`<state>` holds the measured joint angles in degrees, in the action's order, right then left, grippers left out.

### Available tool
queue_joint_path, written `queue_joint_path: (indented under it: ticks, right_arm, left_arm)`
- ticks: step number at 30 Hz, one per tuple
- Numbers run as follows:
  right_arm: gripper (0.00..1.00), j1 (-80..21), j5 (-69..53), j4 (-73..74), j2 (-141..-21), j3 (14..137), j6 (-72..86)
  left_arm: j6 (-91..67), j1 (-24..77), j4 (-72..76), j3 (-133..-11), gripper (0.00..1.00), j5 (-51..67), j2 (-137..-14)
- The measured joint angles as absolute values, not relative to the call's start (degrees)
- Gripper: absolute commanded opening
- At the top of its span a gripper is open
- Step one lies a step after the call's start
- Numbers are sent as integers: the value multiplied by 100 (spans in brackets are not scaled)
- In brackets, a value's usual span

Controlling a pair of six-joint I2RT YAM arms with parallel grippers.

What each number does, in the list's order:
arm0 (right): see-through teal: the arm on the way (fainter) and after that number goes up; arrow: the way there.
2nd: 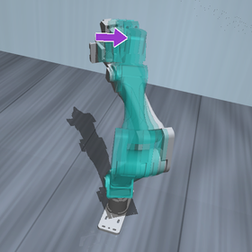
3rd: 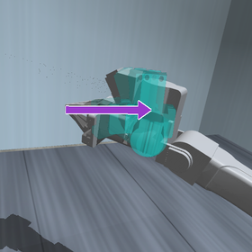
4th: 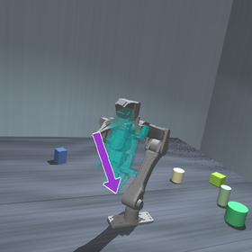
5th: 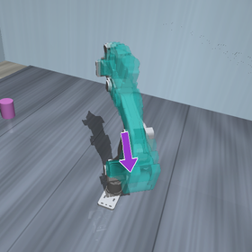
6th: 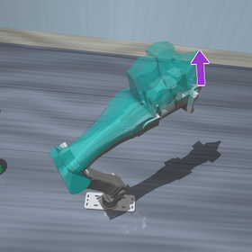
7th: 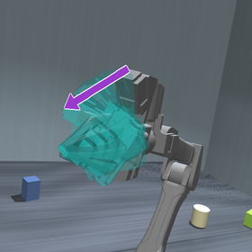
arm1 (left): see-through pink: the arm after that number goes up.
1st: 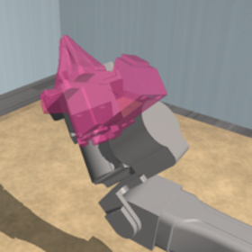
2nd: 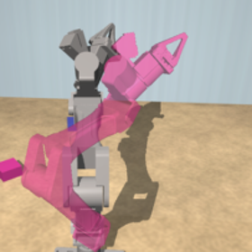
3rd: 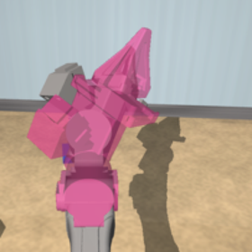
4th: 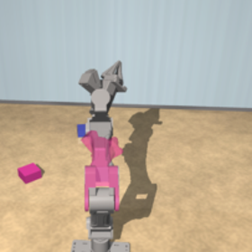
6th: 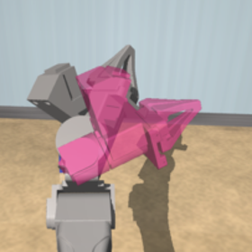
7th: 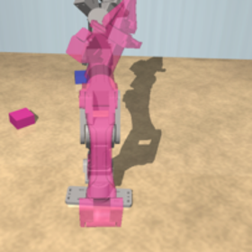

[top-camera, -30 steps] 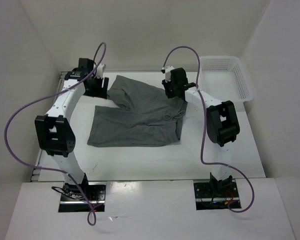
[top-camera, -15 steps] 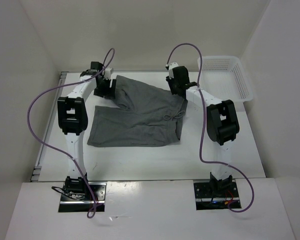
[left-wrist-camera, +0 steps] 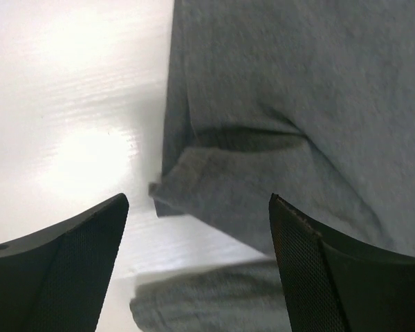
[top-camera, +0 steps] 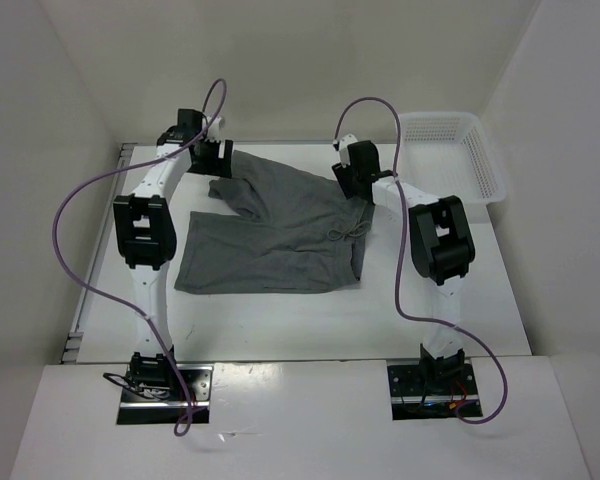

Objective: Fold and stack the shorts
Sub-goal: Flatten the shorts out

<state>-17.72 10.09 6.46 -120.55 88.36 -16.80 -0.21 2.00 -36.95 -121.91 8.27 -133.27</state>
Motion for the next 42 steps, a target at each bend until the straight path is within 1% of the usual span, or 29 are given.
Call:
queue_joint_path:
  ticks: [5, 7, 9, 10, 12, 13, 14, 15, 16, 18, 19, 20, 21, 22, 23, 24, 25, 26, 28, 30, 32, 33, 37, 40, 41, 42]
  right_arm:
    - [63, -1723, 1004, 639, -12147, 8724, -1846]
    - [63, -1704, 1004, 626, -12147, 8624, -1900]
    - [63, -1684, 1002, 617, -12147, 8506, -1938]
    - [63, -1682, 1004, 604, -12147, 8453, -1949]
    - [63, -1678, 1004, 596, -12147, 8368, -1997]
    - [58, -1678, 1000, 585, -12147, 8333, -2045]
    - [54, -1678, 1000, 554, -12145, 8305, -2084]
    - [47, -1678, 1000, 528, -12145, 8287, -2119]
    - [34, -1678, 1002, 517, -12145, 8274, -2152]
    - [23, -1678, 980, 460, -12138, 8213, -2204]
    - [18, -1680, 967, 443, -12138, 8195, -2231]
    - [11, -1680, 958, 432, -12138, 8187, -2239]
    - [8, -1680, 945, 423, -12136, 8178, -2268]
    - [6, -1678, 928, 421, -12130, 8171, -2290]
    - [4, -1678, 902, 419, -12119, 8169, -2329]
    - [3, -1682, 880, 421, -12116, 8169, -2366]
    - [3, -1684, 864, 425, -12110, 8169, -2405]
    - [2, -1702, 851, 427, -12108, 8169, -2469]
    - [2, -1754, 832, 456, -12079, 8169, -2593]
    - [2, -1835, 812, 521, -12020, 8169, -2724]
    - [2, -1973, 714, 591, -11946, 8171, -2836]
    - [2, -2038, 637, 626, -11913, 8173, -2869]
    - [0, -2211, 279, 871, -11756, 8173, -3070]
    - [0, -2263, 95, 1031, -11625, 8158, -3277]
    - [0, -2263, 56, 1044, -11568, 8119, -3326]
    - [0, -2263, 34, 1072, -11513, 8084, -3365]
  left_arm:
    - [-21, 233, -3601, -12320, 88, 585, -13738]
    - [-27, 257, -3605, -12320, 81, 502, -13913]
    - [-32, 292, -3603, -12311, 72, 429, -14059]
    - [-8, 316, -3588, -12280, 61, 377, -14092]
    - [-30, 357, -3548, -12230, 44, 364, -14070]
    - [-3, 375, -3496, -12143, 31, 349, -14038]
    - [-21, 390, -3417, -12014, 27, 340, -13961]
    - [-32, 405, -3319, -11795, 24, 329, -13850]
    - [-27, 429, -3232, -11537, 22, 303, -13699]
    - [-32, 458, -3087, -10949, 19, 239, -13351]
    - [-36, 464, -3089, -10700, 19, 207, -13194]
    - [-32, 469, -3083, -10418, 19, 156, -13006]
    - [-34, 471, -3083, -10200, 23, 110, -12866]
    - [-36, 471, -3057, -9933, 34, 47, -12693]
    - [-23, 471, -3092, -9727, 52, -30, -12554]
    - [-38, 471, -3133, -9555, 66, -141, -12436]
    - [-12, 469, -3168, -9459, 75, -224, -12355]
    - [-12, 462, -3208, -9400, 87, -314, -12298]
    - [-19, 458, -3275, -9386, 94, -403, -12241]
    - [-5, 445, -3393, -9544, 97, -401, -12234]
    - [-14, 416, -3533, -10018, 97, -351, -12296]
    - [-19, 414, -3553, -10335, 97, -309, -12366]
    - [-16, 397, -3426, -12219, 97, -196, -12997]
    - [-21, 395, -3483, -13404, 91, -106, -13644]
    - [-25, 395, -3564, -13710, 88, -82, -13874]
    - [-27, 395, -3691, -13996, 88, -71, -14125]
